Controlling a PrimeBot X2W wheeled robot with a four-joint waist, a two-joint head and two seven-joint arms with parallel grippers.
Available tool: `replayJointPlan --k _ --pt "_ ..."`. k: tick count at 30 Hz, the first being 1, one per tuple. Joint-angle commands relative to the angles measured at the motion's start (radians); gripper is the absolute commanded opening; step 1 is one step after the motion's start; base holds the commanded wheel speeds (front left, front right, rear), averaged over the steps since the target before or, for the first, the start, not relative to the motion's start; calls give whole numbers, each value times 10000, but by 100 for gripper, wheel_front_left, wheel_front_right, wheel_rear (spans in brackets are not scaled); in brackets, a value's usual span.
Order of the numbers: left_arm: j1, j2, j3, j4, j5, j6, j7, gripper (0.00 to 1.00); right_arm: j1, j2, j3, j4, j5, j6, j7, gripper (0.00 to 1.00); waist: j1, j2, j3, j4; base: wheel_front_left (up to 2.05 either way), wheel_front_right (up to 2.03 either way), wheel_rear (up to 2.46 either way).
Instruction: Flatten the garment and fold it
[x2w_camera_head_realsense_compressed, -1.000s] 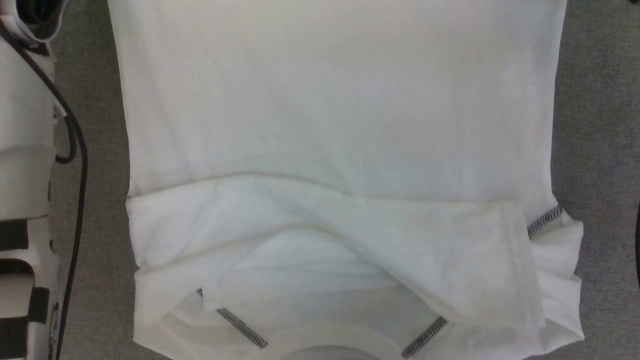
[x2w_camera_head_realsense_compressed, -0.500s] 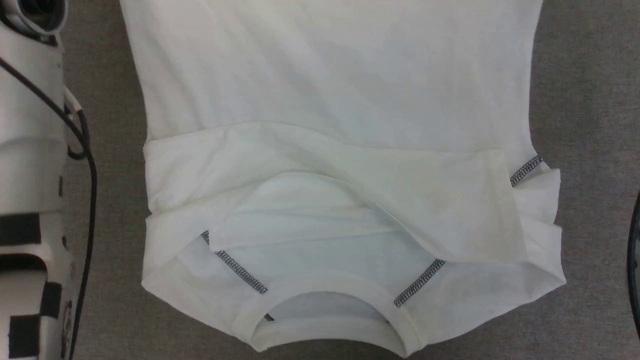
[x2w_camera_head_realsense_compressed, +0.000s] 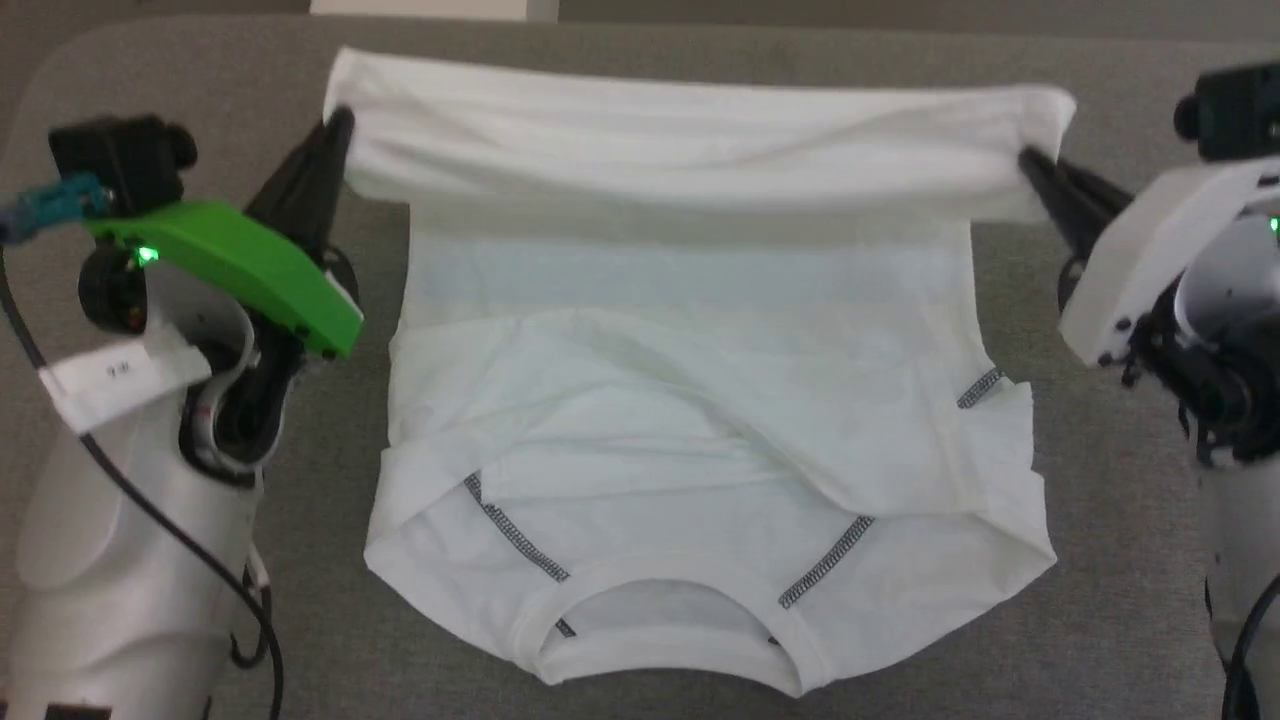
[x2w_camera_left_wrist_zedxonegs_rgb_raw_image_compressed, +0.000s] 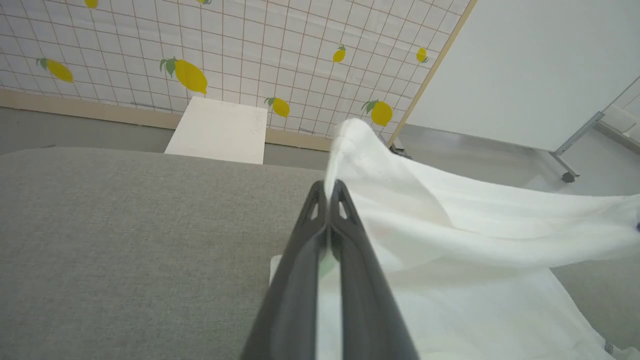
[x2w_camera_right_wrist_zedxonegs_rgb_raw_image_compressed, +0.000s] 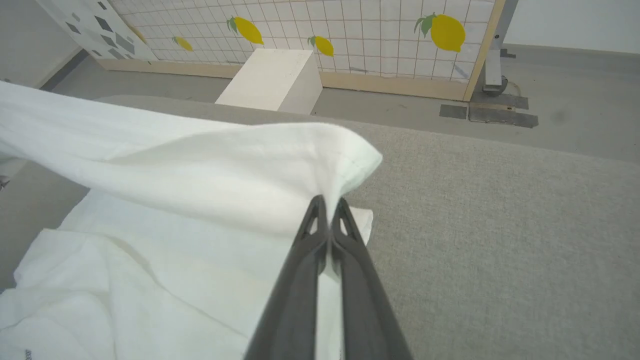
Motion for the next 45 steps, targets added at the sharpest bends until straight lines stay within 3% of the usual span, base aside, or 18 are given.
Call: replayJointPlan --k 1,9,14,21,33,34,35,36,37,45 --pt "593 63 77 -368 -178 94 -100 0 597 91 -153 -294 169 -15 78 0 1 -1 -1420 143 0 0 0" --pt "3719 -91 199 -2174 -538 898 -222 0 3353 718 -1155 -1745 423 -15 522 0 1 -1 -2110 230 0 0 0" --pt "5120 -223 105 -2610 -665 1278 -175 0 4453 1046 -1357 -2141 518 -15 771 0 1 -1 -2219 201 0 0 0" --pt "6216 -390 -138 -2153 -692 1580 -130 0 5664 1195 -1105 -1960 347 -15 874 0 1 -1 -2156 129 0 0 0" --pt "6743 -346 -242 -870 -752 2083 306 0 6601 1269 -906 -1061 56 -15 1003 0 1 -1 -2090 38 0 0 0" --pt "6757 -301 -188 -791 -739 2268 373 4 6712 1279 -997 -1056 88 -15 1217 0 1 -1 -2151 34 0 0 0" --pt "6772 -264 -181 -771 -730 2354 451 49 6752 1286 -1040 -1072 90 -15 1314 0 1 -1 -2185 32 0 0 0" --pt "6785 -250 -145 -778 -747 2434 494 96 6782 1286 -1065 -1105 100 -15 1380 11 1 -1 -2221 31 0 0 0" --pt "6824 -255 -90 -798 -827 2530 590 100 6818 1273 -1082 -1161 123 -15 1455 100 1 -1 -2273 22 0 0 0" --pt "7427 316 616 -1886 -825 3740 1024 100 7250 995 -1652 -2336 626 -15 2239 100 1 -1 -2591 14 0 0 0"
